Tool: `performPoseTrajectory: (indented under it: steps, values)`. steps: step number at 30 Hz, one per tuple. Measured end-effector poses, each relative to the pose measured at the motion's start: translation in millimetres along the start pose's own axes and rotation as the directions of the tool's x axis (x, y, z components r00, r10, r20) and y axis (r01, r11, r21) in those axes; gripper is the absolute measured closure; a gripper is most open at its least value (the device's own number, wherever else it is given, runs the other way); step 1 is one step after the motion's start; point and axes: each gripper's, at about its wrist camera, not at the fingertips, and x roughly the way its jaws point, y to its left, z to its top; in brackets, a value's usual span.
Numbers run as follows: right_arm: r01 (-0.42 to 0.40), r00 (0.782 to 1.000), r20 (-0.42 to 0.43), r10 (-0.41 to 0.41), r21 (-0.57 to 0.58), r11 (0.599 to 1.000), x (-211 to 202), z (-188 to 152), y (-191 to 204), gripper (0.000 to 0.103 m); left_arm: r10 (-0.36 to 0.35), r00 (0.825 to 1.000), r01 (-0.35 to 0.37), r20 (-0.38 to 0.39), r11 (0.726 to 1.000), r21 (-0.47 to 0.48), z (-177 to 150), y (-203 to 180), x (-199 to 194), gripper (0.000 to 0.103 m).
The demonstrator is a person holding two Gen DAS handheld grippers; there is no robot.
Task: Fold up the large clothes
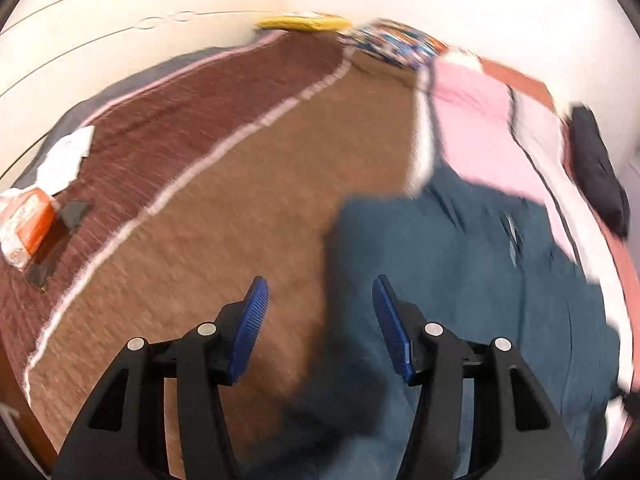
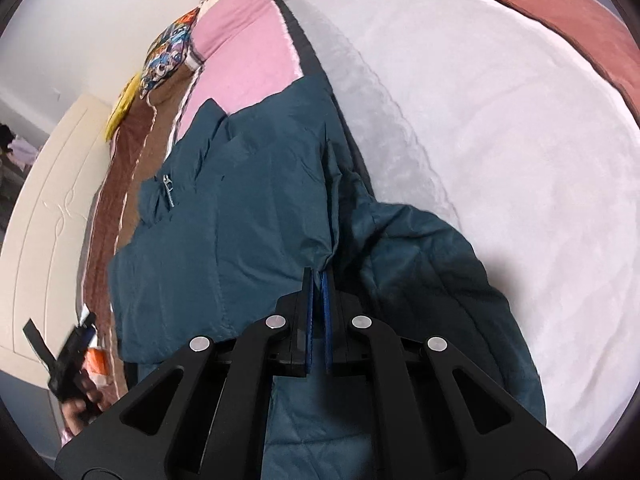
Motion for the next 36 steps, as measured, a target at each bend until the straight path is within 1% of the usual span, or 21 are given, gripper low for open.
performPoseTrajectory:
  steps: [2,4,6,8,11,13,14,16,18,19,21,23,24,25,27,28,31,32,34,36]
  values:
    - [0.025,0.999,-0.021,-0.025,-0.004,1.0,4,-7,-4,0.098,0.021,1.0,-0.021,-0.001,1.0,-0.011,20,4,8,0.048]
    - [0.051,0.998,-0.035,-0.051,-0.017,0.999,12,-11,-3,0.098,0.011,1.0,-0.011,-0.024,1.0,0.001,29,-3,20,0.048]
    - [0.067,0.996,-0.05,-0.067,-0.015,0.998,22,-10,-3,0.098,0.001,0.998,0.0,-0.061,1.0,0.019,30,-16,35,0.048]
    - [0.081,0.995,-0.056,-0.082,-0.028,0.996,28,-7,1,0.098,-0.016,0.992,0.022,-0.122,0.999,0.047,27,-32,60,0.048]
    - [0.109,0.992,-0.065,-0.112,-0.05,0.993,35,-4,2,0.098,0.031,0.983,-0.017,-0.179,0.997,0.079,15,-44,94,0.047]
    - [0.114,0.99,-0.076,-0.118,-0.055,0.992,41,-5,3,0.098,0.07,0.977,-0.054,-0.203,0.995,0.084,7,-45,109,0.04]
    - [0.115,0.99,-0.076,-0.119,-0.058,0.992,42,-6,3,0.098,0.087,0.976,-0.07,-0.201,0.993,0.091,6,-47,112,0.038]
    - [0.122,0.989,-0.079,-0.127,-0.067,0.99,44,-8,4,0.098,0.115,0.975,-0.093,-0.189,0.988,0.121,6,-49,112,0.037]
    - [0.126,0.988,-0.08,-0.13,-0.054,0.991,42,-10,4,0.098,0.126,0.974,-0.1,-0.187,0.985,0.143,9,-51,108,0.037]
    - [0.12,0.99,-0.072,-0.122,-0.034,0.992,35,-11,6,0.098,0.121,0.978,-0.097,-0.169,0.985,0.142,13,-50,99,0.039]
    - [0.083,0.996,-0.034,-0.084,-0.018,0.996,15,-14,9,0.098,0.073,0.989,-0.056,-0.127,0.99,0.132,19,-46,82,0.039]
    - [0.056,0.998,-0.036,-0.056,0.012,0.998,2,-19,4,0.098,0.051,0.992,-0.036,-0.114,0.991,0.131,19,-43,71,0.039]
    - [0.038,0.998,-0.054,-0.036,0.045,0.998,-2,-23,-2,0.098,0.047,0.992,-0.031,-0.118,0.99,0.134,18,-44,71,0.039]
    - [0.046,0.996,-0.076,-0.042,0.043,0.998,0,-25,-5,0.098,0.052,0.99,-0.032,-0.13,0.989,0.147,16,-45,75,0.039]
    - [0.076,0.992,-0.107,-0.072,0.035,0.996,10,-26,-10,0.098,0.083,0.986,-0.056,-0.146,0.982,0.182,10,-49,85,0.039]
    - [0.077,0.99,-0.124,-0.073,0.028,0.997,17,-25,-11,0.098,0.102,0.984,-0.072,-0.147,0.978,0.197,5,-51,91,0.037]
    - [0.097,0.99,-0.106,-0.098,-0.017,0.995,28,-17,-2,0.098,0.123,0.983,-0.097,-0.134,0.978,0.185,4,-53,93,0.038]
    - [0.103,0.989,-0.108,-0.105,-0.03,0.994,29,-16,1,0.098,0.115,0.985,-0.091,-0.132,0.981,0.173,6,-52,88,0.039]
    - [0.11,0.986,-0.121,-0.118,-0.069,0.992,29,-13,7,0.095,0.062,0.992,-0.046,-0.106,0.988,0.151,9,-50,70,0.04]
    - [0.102,0.989,-0.101,-0.109,-0.073,0.992,23,-14,6,0.095,0.02,0.997,-0.009,-0.078,0.99,0.142,9,-48,56,0.04]
